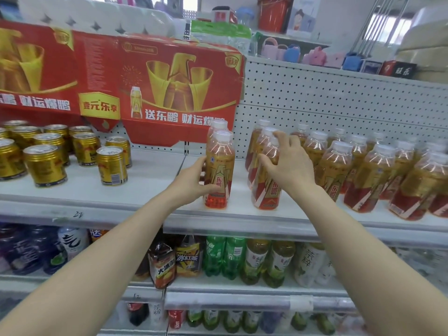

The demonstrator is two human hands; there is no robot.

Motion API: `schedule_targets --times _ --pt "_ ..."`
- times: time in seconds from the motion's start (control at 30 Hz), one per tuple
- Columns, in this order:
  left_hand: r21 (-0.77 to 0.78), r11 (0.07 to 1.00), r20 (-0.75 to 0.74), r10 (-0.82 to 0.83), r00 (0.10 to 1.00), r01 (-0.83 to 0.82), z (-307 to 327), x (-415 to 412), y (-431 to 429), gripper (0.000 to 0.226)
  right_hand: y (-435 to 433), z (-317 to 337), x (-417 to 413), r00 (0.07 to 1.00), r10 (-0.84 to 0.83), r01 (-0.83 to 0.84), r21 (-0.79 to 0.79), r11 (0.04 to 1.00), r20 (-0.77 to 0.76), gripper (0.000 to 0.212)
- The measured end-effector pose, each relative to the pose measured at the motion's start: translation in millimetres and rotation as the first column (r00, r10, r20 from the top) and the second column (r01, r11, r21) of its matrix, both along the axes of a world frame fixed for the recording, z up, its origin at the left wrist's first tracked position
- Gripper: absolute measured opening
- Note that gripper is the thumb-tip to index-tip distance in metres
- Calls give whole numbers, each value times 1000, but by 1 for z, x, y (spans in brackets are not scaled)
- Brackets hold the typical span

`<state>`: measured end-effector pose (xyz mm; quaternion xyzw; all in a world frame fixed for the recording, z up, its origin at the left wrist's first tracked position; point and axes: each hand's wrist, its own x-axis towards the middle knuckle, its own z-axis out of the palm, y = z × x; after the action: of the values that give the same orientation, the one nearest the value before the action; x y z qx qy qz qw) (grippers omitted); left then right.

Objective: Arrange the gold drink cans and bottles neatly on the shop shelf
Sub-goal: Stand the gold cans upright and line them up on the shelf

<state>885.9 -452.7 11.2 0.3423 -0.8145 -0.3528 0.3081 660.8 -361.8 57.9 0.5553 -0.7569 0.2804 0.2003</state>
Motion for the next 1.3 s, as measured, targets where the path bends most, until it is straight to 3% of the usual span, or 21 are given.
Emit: schedule_targets --times 0.1,0.2,0.33,0.6,0.7,0.87,1.13,1.3 --pt "-90 995 103 -26 994 36 2 16 -8 81 1 5 6 998 -59 59 -6 998 -30 56" --pt "-278 958 267 12 964 65 7 45 -17 79 1 15 23 993 -93 89 -60 994 -73 55" --pt "-457 886 394 121 911 80 17 92 -34 66 -8 34 65 990 -69 51 -145 988 -127 51" --pt "-702 712 323 317 892 2 27 211 -79 52 -60 18 190 958 104 -159 -196 968 -267 49" --pt "-705 701 301 436 848 -110 26 260 -99 53 -85 0 233 944 209 -254 -159 954 -257 47" --pt "-577 769 409 565 716 -277 11 318 -133 61 -139 -25 288 952 306 -303 99 948 -16 52" --pt "-367 846 422 522 741 -386 5 325 -149 73 -202 -28 325 934 257 -331 334 883 247 67" --pt "-357 851 391 511 766 -385 6 327 -152 72 -184 -8 310 921 289 -376 408 832 260 45"
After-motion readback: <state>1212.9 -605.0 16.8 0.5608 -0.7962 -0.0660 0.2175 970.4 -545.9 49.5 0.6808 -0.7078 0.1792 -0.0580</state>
